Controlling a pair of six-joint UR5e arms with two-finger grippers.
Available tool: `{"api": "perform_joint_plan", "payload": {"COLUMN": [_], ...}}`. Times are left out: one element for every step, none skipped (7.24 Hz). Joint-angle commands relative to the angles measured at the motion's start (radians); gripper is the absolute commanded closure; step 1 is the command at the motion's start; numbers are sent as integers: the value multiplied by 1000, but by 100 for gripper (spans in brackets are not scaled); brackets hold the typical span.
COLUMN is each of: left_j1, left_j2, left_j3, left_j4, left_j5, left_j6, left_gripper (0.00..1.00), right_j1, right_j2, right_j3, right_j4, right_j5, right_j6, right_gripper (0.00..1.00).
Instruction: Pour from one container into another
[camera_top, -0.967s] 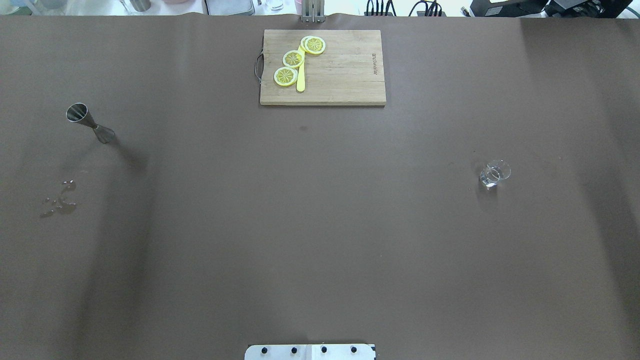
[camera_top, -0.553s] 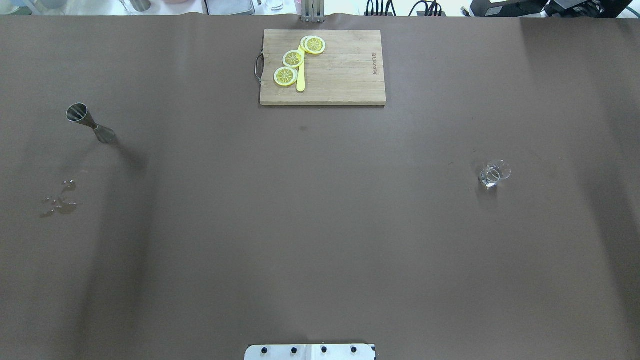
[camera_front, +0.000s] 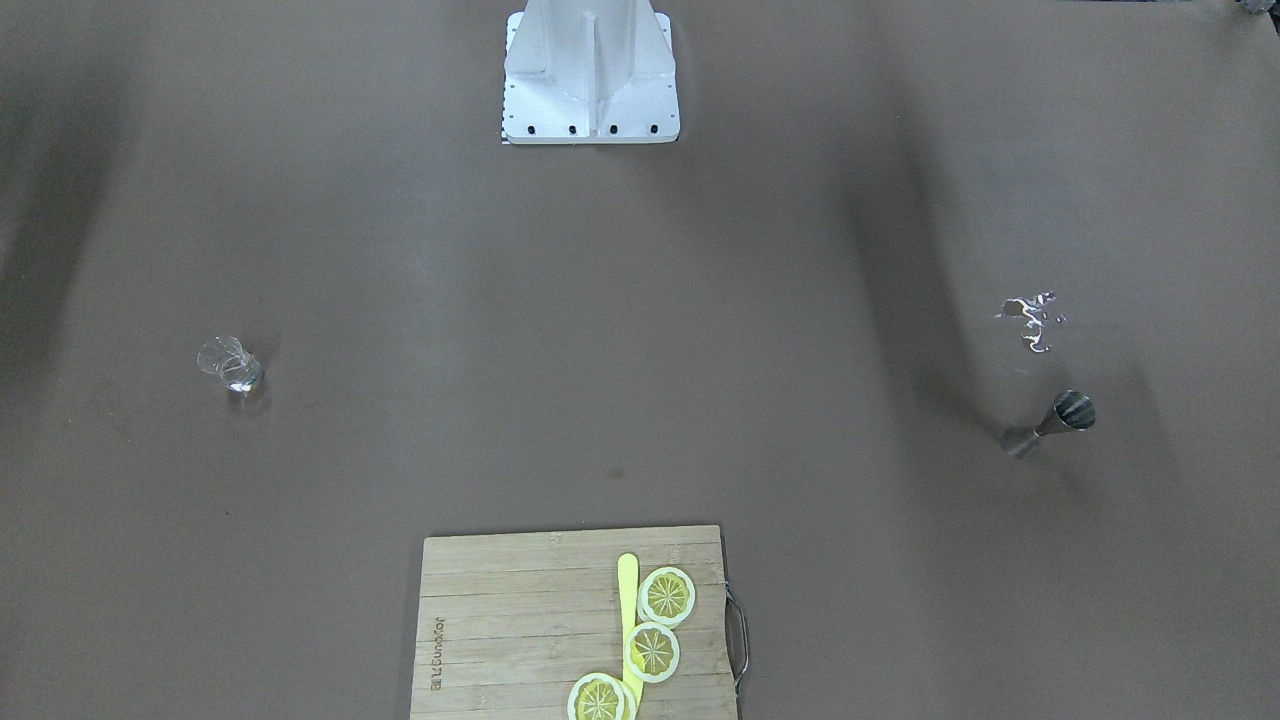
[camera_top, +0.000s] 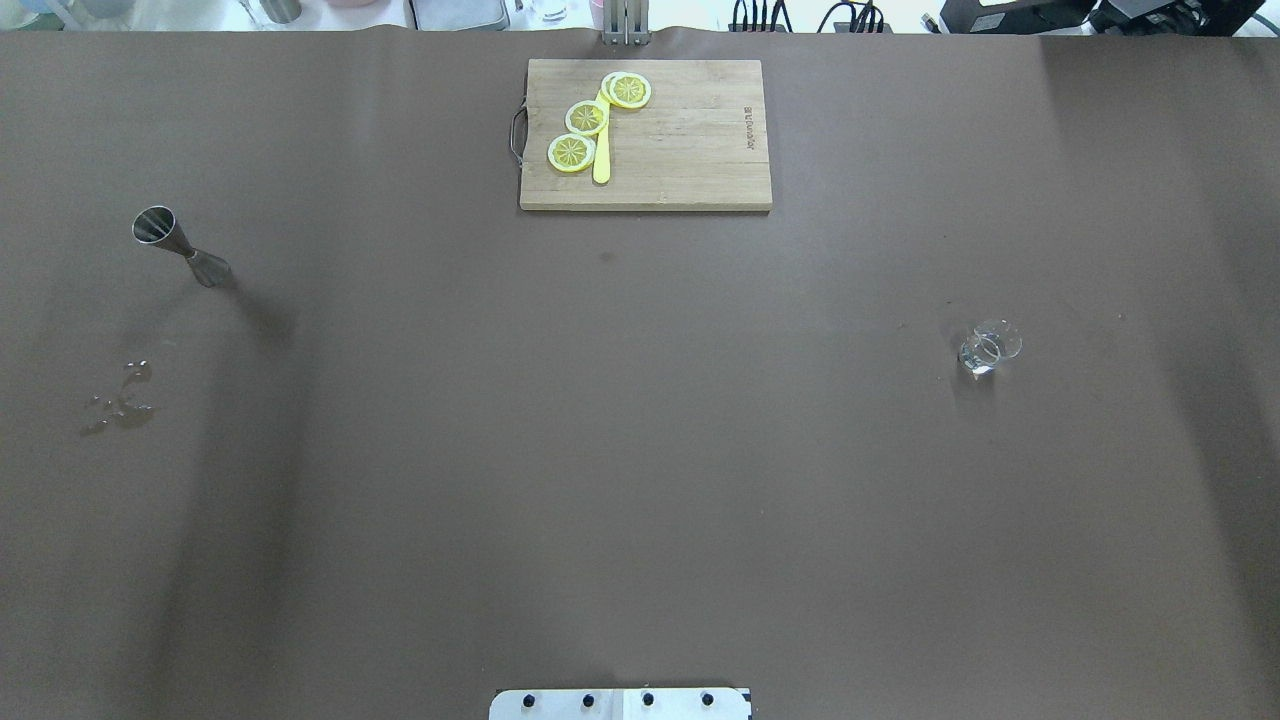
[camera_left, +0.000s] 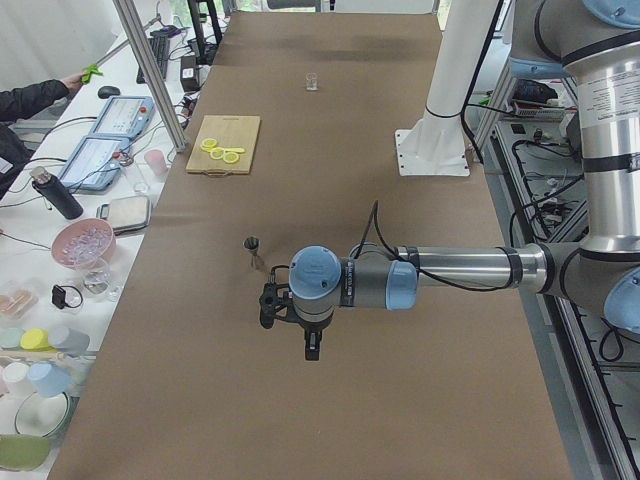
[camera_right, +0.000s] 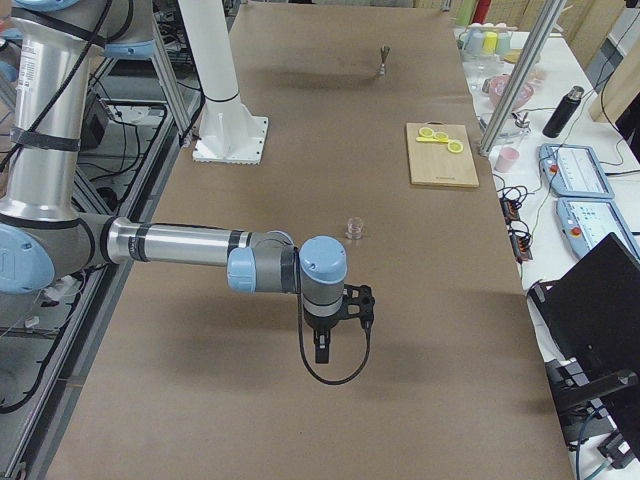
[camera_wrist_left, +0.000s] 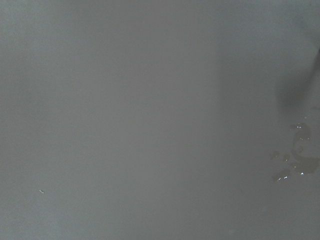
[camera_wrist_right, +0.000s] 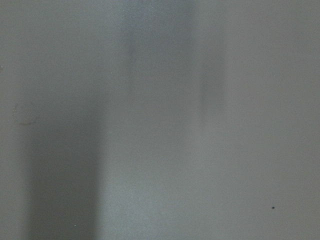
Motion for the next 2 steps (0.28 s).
{"api": "perform_joint_plan", "payload": {"left_j1": [-1,-1], "left_j2": [0,0], "left_j3": [-2,-4], "left_j4": [0,0], "left_j5": [1,-2], "left_j6": [0,0], "left_gripper": [2,2], "right_j1": [-2,-2], "right_j2": [1,1], "right_j3": [4,4], "right_j4": [1,1], "right_j5": [1,1], "right_j6": [-3,-3], "right_gripper": [0,0]}}
